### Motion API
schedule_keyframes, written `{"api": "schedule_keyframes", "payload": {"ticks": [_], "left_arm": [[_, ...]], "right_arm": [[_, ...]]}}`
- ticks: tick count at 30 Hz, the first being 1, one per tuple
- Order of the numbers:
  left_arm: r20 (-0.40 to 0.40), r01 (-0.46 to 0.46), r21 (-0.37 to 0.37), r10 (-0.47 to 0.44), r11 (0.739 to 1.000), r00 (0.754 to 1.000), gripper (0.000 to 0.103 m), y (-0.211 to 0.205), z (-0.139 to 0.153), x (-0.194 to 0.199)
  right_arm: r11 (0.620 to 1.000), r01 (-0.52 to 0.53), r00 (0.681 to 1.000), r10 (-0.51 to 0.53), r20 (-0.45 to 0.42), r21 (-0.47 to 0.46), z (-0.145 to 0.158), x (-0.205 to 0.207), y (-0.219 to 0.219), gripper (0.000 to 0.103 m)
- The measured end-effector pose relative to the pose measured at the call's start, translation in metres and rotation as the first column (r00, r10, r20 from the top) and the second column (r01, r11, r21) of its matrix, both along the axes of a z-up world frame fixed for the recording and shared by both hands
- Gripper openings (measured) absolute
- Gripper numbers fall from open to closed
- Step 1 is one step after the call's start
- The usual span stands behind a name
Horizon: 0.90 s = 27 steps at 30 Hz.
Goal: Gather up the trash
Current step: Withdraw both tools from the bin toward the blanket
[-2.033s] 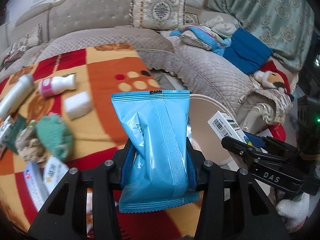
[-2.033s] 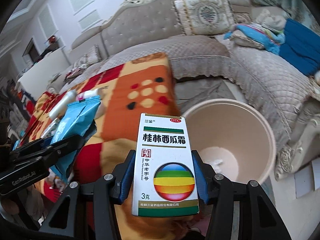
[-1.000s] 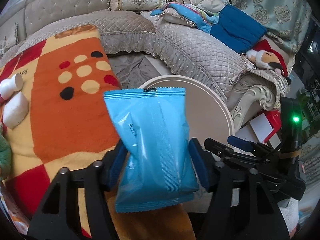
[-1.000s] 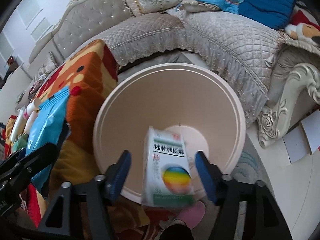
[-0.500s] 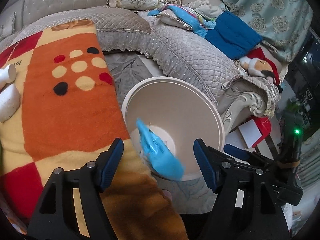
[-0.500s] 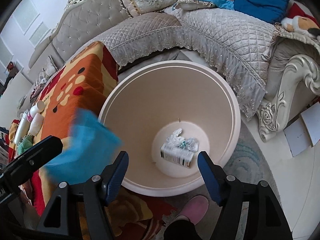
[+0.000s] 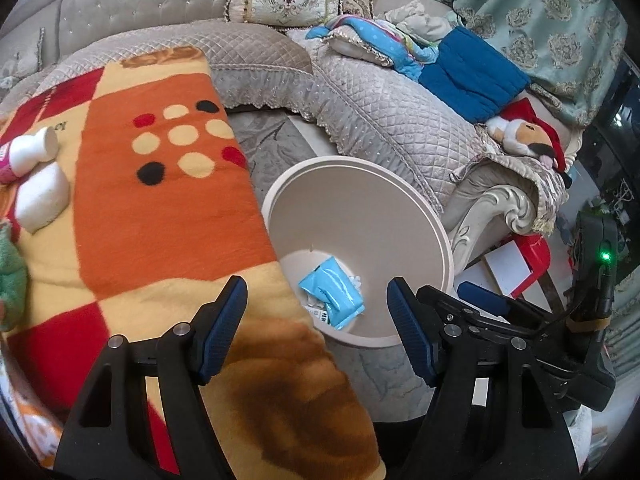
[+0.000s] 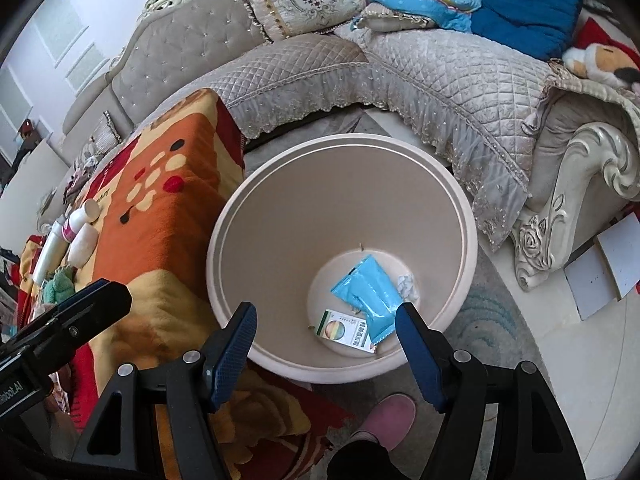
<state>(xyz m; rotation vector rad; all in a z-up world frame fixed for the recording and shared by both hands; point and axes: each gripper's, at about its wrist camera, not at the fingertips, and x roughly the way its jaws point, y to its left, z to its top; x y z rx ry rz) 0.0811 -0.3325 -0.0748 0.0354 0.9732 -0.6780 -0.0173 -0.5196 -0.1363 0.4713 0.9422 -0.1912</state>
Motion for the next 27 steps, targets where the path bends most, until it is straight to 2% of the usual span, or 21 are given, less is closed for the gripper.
{"api": "schedule_keyframes", "payload": {"ticks": [8, 16, 22, 27], "left_arm": [[0.062, -0.042, 0.009, 0.041, 0.999, 0.997, 0.072, 0.025, 0.015, -0.015], [0.096, -0.123, -0.004, 0.123, 0.992, 0.988, 0.072, 0.073, 0.030, -0.021], [0.145, -0.175, -0.011, 0.175, 0.985, 0.974, 0.072, 0.116, 0.042, -0.026], [0.176, -0.258, -0.017, 0.257, 0.966, 0.950, 0.071, 0.158, 0.048, -0.026]], "right_arm": [[0.998, -0.026, 0.999, 0.028, 0.033, -0.064, 0.019, -0.005, 0.024, 0.070], [0.993, -0.072, 0.994, 0.079, 0.071, -0.093, 0.037, -0.005, 0.057, 0.070], [0.983, -0.148, 0.982, 0.159, 0.102, -0.110, 0.052, 0.004, 0.095, 0.073], [0.972, -0.205, 0.967, 0.219, 0.126, -0.119, 0.060, 0.014, 0.127, 0.073]]}}
